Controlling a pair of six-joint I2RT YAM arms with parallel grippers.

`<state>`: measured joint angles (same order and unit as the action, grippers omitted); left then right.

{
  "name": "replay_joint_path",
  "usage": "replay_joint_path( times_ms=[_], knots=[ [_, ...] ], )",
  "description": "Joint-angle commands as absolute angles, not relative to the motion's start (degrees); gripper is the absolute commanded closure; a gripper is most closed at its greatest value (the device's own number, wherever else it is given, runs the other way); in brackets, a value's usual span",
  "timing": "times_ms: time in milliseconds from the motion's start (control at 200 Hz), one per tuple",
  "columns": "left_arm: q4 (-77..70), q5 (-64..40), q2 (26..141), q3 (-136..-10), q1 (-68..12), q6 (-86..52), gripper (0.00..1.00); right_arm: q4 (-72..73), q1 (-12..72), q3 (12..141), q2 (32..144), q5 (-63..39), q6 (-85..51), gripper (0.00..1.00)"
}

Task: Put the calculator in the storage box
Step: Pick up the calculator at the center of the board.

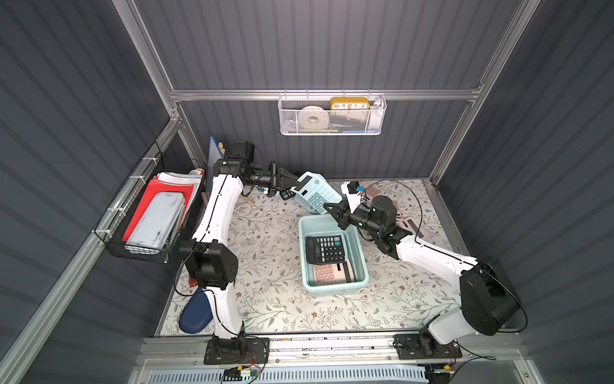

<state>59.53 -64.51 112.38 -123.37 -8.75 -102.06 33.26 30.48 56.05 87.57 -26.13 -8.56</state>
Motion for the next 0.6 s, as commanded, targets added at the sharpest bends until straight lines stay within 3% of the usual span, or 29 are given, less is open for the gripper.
replay_joint_path(
  times_ms=[0, 185, 320, 595],
  knots=[
    [53.3, -67.2, 113.1, -125.1, -9.0, -93.9, 0.89, 33.3, 30.2, 58.0, 84.4, -25.9, -17.3, 1.0],
    [46.5, -65.7, 112.0, -124.1, -6.4, -89.4, 0.48, 24.0, 30.2, 57.5, 78.5, -22.6, -20.4, 1.0],
    [45.7, -61.9, 110.1, -123.8, -3.7, -82.7, 0.02, 14.0, 30.2, 57.7, 73.5, -20.3, -23.4, 1.0],
    [53.8, -45.9, 107.4, -125.0, -3.3, -59.9, 0.01, -12.4, 29.2, 62.9, 66.3, -21.0, -33.3, 1.0]
  ],
)
